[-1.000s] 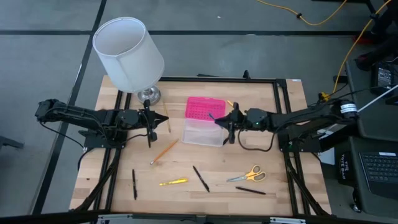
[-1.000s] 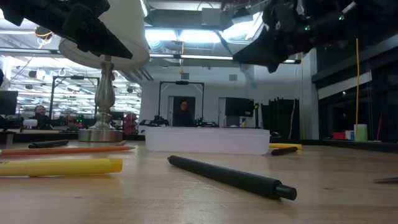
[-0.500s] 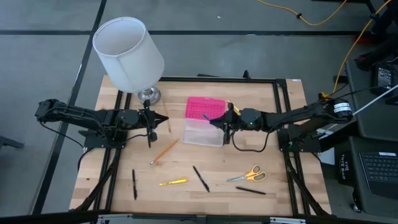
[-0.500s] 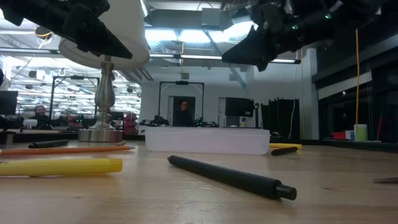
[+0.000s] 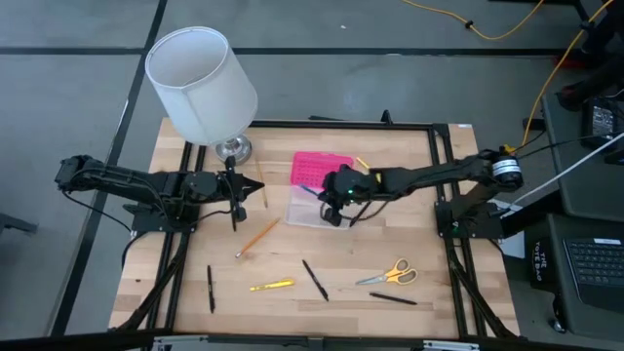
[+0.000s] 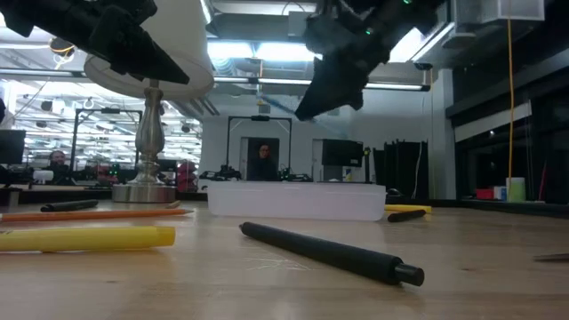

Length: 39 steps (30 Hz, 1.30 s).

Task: Pick & place school supplies into a supply box
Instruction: Put the blue pen into the transparent supply box

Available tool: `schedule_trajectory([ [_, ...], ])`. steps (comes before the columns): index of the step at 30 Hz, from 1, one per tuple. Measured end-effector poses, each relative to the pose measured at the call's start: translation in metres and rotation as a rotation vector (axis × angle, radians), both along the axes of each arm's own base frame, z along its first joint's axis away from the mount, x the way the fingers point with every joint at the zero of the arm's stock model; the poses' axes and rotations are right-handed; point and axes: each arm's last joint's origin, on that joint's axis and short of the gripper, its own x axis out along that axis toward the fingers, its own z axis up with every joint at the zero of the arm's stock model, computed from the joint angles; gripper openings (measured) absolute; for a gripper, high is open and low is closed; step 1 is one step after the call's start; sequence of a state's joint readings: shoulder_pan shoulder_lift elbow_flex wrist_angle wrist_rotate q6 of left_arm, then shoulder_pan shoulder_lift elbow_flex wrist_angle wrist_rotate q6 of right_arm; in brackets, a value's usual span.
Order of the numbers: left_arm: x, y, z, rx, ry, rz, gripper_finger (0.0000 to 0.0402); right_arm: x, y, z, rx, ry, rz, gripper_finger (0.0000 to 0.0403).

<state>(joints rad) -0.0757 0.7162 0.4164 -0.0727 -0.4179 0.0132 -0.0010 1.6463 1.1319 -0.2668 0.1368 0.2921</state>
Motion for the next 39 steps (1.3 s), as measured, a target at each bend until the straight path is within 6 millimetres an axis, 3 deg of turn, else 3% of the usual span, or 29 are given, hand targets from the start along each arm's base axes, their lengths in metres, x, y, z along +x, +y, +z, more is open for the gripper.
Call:
schedule_trajectory([
  [10,0.0,0.0,0.0,0.0,0.0,0.0,0.0004,0.024,-0.003,0.01,0.095,0.171,-0.123,0.004],
  [25,0.0,0.0,0.0,0.0,-0.001,0.0,0.0004,0.039,-0.002,-0.04,0.15,0.315,-0.118,0.004],
  [39,0.0,0.0,0.0,0.0,-0.002,0.0,0.0004,0.044,-0.02,-0.065,0.141,0.371,-0.139,0.004],
])
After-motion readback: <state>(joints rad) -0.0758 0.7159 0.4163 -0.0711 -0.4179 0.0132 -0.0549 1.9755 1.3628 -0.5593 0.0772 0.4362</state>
